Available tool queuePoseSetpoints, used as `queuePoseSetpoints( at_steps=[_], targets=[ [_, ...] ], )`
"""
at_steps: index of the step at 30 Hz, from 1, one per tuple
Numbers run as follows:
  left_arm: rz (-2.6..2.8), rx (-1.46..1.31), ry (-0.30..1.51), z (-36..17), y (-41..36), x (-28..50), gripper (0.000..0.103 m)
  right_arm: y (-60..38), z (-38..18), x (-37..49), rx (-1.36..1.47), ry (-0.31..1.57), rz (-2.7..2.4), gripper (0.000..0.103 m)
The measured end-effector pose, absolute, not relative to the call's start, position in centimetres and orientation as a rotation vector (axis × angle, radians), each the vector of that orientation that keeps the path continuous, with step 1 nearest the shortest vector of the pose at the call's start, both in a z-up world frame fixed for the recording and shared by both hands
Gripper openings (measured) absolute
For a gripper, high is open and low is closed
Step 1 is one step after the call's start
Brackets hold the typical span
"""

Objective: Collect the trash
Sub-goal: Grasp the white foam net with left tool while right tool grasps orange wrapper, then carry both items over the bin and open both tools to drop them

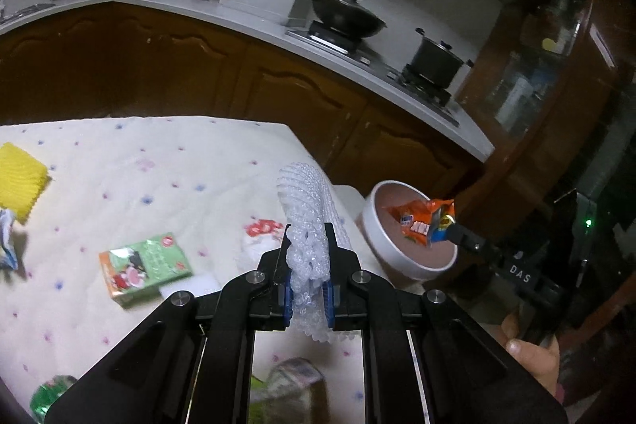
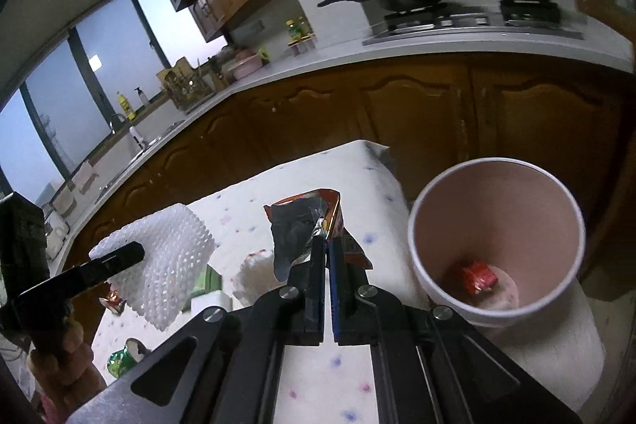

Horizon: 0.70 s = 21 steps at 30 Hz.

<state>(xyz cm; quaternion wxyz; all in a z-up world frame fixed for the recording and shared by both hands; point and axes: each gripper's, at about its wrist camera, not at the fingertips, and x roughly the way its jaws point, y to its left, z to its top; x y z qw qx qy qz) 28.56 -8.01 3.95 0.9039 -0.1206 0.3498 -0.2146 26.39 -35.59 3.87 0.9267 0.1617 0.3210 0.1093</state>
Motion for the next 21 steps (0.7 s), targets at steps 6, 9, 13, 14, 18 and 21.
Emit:
queuePoseSetpoints(
  at_steps=[6,9,13,14,18,21],
  targets=[
    [-0.489,-0.232,0.719,4.4,-10.3,27.6,0.009,-38.1,3.6,24.0,0.359,0.651,0.177,0.002],
    [-0.511,-0.222,0.718,4.5,-11.5,27.4,0.009,-39.2,3.6,23.1,0.371,0.646,0.159,0.002],
    [-0.534,-0.209,0.722,4.6,-12.9,27.4,0.009,-40.4,3.5,22.3,0.378,0.639,0.138,0.002],
    [-0.538,-0.205,0.722,4.6,-13.2,27.4,0.01,-40.8,3.6,22.1,0.377,0.638,0.129,0.002],
    [-0.558,-0.194,0.725,4.6,-14.5,27.7,0.01,-42.0,3.6,21.7,0.388,0.631,0.104,0.002],
    [-0.571,-0.184,0.727,4.6,-15.6,28.0,0.009,-42.9,3.7,21.6,0.395,0.625,0.09,0.002]
  ],
)
